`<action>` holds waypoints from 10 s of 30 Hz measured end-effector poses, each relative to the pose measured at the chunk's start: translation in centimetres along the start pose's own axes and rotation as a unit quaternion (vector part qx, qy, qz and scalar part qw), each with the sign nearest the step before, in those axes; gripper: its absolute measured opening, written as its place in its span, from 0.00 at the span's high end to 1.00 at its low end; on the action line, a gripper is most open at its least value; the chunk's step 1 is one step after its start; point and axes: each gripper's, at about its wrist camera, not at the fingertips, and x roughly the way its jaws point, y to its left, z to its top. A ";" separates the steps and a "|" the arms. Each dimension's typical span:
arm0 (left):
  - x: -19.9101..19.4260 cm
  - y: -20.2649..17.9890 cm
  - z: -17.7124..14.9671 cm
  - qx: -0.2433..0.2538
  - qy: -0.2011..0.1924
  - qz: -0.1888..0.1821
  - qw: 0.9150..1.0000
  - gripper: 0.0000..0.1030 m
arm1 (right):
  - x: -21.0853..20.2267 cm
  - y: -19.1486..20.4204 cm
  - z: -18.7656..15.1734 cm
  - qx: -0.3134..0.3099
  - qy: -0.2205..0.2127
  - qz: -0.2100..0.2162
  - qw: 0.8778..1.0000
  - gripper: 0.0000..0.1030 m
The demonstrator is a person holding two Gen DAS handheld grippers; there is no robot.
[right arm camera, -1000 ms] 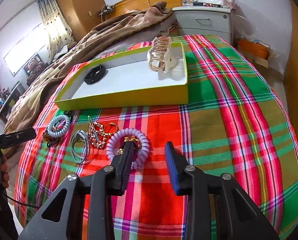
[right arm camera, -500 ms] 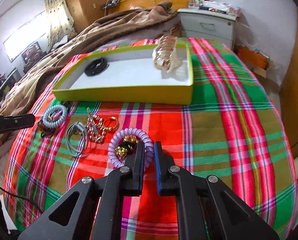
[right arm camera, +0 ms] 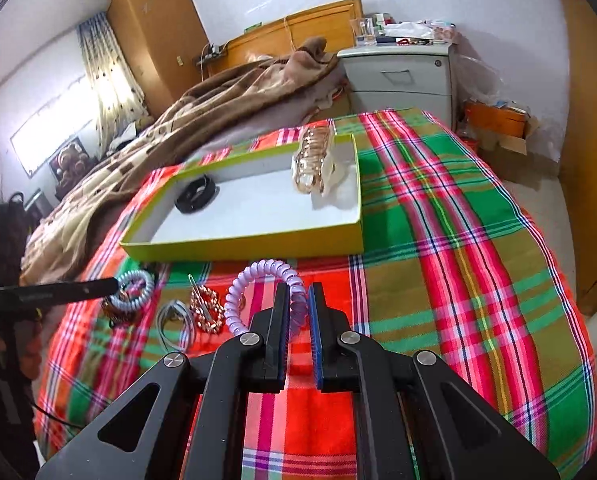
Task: Organize jewelry
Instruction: 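Grasp the lilac coil tie with the right gripper while the left grasps the light-blue coil, then carry both coil ties into the box lid and release them from both grippers, then move the right gripper to the gold earrings and grasp them, then grasp the dark beaded bracelet with the left gripper and lift it toward the box, then carry the beaded bracelet and gold earrings into the box lid and open both grippers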
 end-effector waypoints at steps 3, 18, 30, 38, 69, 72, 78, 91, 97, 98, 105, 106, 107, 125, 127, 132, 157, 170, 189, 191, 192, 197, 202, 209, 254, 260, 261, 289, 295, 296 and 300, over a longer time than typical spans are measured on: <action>0.5 -0.6 0.1 0.009 0.002 0.015 1.000 0.58 | 0.0 0.1 0.2 0.000 -0.003 0.002 1.000 0.91; 1.4 -2.5 0.6 0.054 0.014 0.053 0.997 0.88 | 0.0 0.0 0.7 0.006 -0.009 0.008 1.000 0.91; -0.1 -2.4 0.5 0.047 -0.002 0.037 0.998 0.90 | -0.4 0.0 1.0 0.009 -0.018 0.010 1.000 0.91; -1.9 -2.7 1.0 0.042 -0.024 0.019 0.999 0.90 | -0.7 0.8 1.7 0.002 -0.025 0.010 1.000 0.91; 1.1 -3.0 8.9 0.012 -0.053 0.015 0.998 0.90 | 9.5 5.0 10.7 -0.038 0.023 -0.006 0.999 0.91; 2.4 -2.7 9.3 0.008 -0.044 0.026 0.999 0.90 | 11.3 5.4 11.0 -0.042 0.040 -0.007 0.998 0.91; 4.1 -2.0 9.6 0.006 -0.033 0.043 0.998 0.90 | 14.0 5.8 11.5 -0.044 0.065 -0.012 0.997 0.91; 5.9 -1.0 10.2 0.002 -0.021 0.064 0.998 0.90 | 17.1 6.3 11.7 -0.052 0.099 -0.032 0.993 0.91; 6.3 -0.9 10.1 -0.004 -0.014 0.069 0.998 0.90 | 17.7 6.1 11.8 -0.050 0.105 -0.033 0.993 0.91; 6.3 -0.8 10.0 -0.003 -0.014 0.069 0.998 0.90 | 17.7 6.0 11.8 -0.049 0.107 -0.032 0.993 0.91; 6.2 -0.8 10.1 -0.004 -0.012 0.066 0.998 0.86 | 18.1 6.2 11.8 -0.048 0.108 -0.032 0.992 0.91; 6.2 -0.8 10.2 -0.005 -0.012 0.065 0.998 0.84 | 18.1 6.2 11.8 -0.048 0.108 -0.032 0.992 0.91; 6.1 -0.9 10.2 -0.007 -0.012 0.062 0.998 0.82 | 18.1 6.1 11.9 -0.047 0.106 -0.032 0.993 0.90; 3.9 -1.3 9.7 0.001 -0.031 0.042 0.999 0.59 | 14.4 6.4 11.9 -0.048 0.073 -0.010 0.996 0.73; 3.0 -1.1 9.4 0.002 -0.037 0.039 0.999 0.59 | 13.5 6.5 11.7 -0.051 0.065 -0.011 0.997 0.73; 0.5 -1.2 8.0 0.009 -0.056 0.032 0.998 0.58 | 10.6 6.8 10.6 -0.054 0.044 -0.003 0.998 0.72; -3.1 0.1 -2.0 0.033 -0.059 0.044 0.997 0.52 | 1.0 1.8 0.8 -0.034 0.010 -0.056 0.998 0.61; -1.5 0.3 -3.5 0.019 -0.045 0.040 0.998 0.52 | 2.4 2.6 -2.0 -0.034 0.052 -0.019 0.998 0.61; -1.6 -0.2 -4.2 0.025 -0.040 0.039 0.998 0.52 | 3.5 3.9 -2.4 -0.076 0.069 -0.075 0.992 0.82; -1.5 -0.4 -4.1 0.027 -0.039 0.040 0.998 0.52 | 3.4 3.7 -2.5 -0.075 0.068 -0.073 0.992 0.83; -1.4 -0.4 -4.1 0.027 -0.038 0.040 0.998 0.52 | 3.3 3.7 -2.5 -0.073 0.067 -0.072 0.992 0.83; -1.2 -0.8 -4.1 0.035 -0.035 0.040 0.998 0.52 | 2.5 2.9 -2.3 -0.057 0.049 -0.073 0.994 0.83; -0.8 -1.5 -4.1 0.045 -0.032 0.048 0.997 0.52 | 1.9 2.1 -2.3 -0.039 0.045 -0.071 0.996 0.83; -0.1 -1.7 -3.7 0.048 -0.034 0.065 0.996 0.52 | 1.7 1.9 -2.1 -0.033 0.042 -0.067 0.996 0.83; -6.2 -4.6 -4.1 0.078 -0.073 -0.019 0.994 0.72 | -0.1 1.9 -1.6 -0.021 0.019 -0.057 0.998 0.83; -6.9 -4.7 -2.8 0.081 -0.088 -0.012 0.993 0.72 | -0.8 2.4 -0.5 -0.031 0.006 -0.055 0.998 0.83; -6.9 -4.7 -2.5 0.080 -0.089 -0.010 0.993 0.72 | -0.9 2.5 -0.1 -0.032 0.003 -0.054 0.998 0.83; 0.9 -6.9 8.1 0.111 -0.062 -0.019 0.992 0.72 | 8.2 5.2 8.6 -0.065 0.012 -0.036 0.997 0.83; 2.9 -6.8 8.6 0.113 -0.050 -0.022 0.992 0.72 | 11.0 5.5 10.2 -0.075 0.029 -0.045 0.996 0.83; 3.1 -6.8 8.6 0.113 -0.048 -0.022 0.992 0.72 | 11.5 5.5 10.4 -0.078 0.032 -0.047 0.995 0.83; 4.1 -6.7 8.9 0.112 -0.042 -0.022 0.992 0.72 | 13.0 5.7 10.9 -0.086 0.045 -0.053 0.994 0.83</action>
